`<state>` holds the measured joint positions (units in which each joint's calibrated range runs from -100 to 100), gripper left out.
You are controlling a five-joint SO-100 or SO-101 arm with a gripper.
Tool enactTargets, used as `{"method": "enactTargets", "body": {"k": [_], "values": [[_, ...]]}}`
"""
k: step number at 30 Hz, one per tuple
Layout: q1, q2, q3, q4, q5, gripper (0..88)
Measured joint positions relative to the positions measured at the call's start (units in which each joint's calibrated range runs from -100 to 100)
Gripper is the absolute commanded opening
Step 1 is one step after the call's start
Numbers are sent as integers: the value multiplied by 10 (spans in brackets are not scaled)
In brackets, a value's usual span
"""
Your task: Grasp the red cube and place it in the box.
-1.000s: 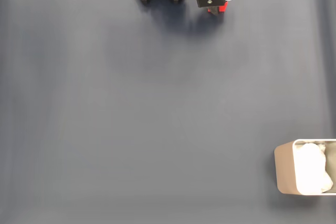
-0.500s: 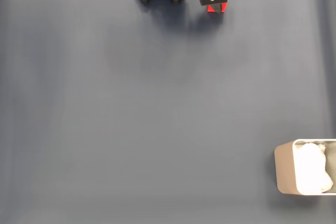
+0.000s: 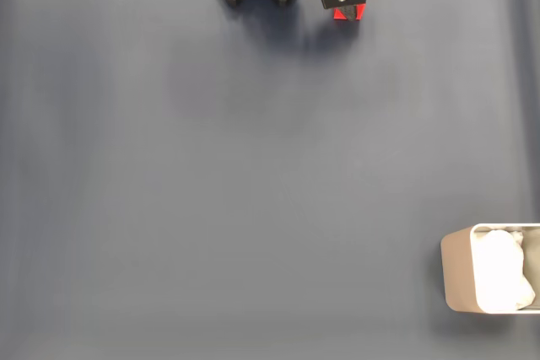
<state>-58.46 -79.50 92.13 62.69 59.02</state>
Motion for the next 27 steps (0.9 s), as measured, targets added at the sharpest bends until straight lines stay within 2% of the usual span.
{"method": "enactTargets", "body": {"k": [11,27], "values": [[16,49,-77,-5,-14,16],[109,188,-265,-28,-16,15]]}}
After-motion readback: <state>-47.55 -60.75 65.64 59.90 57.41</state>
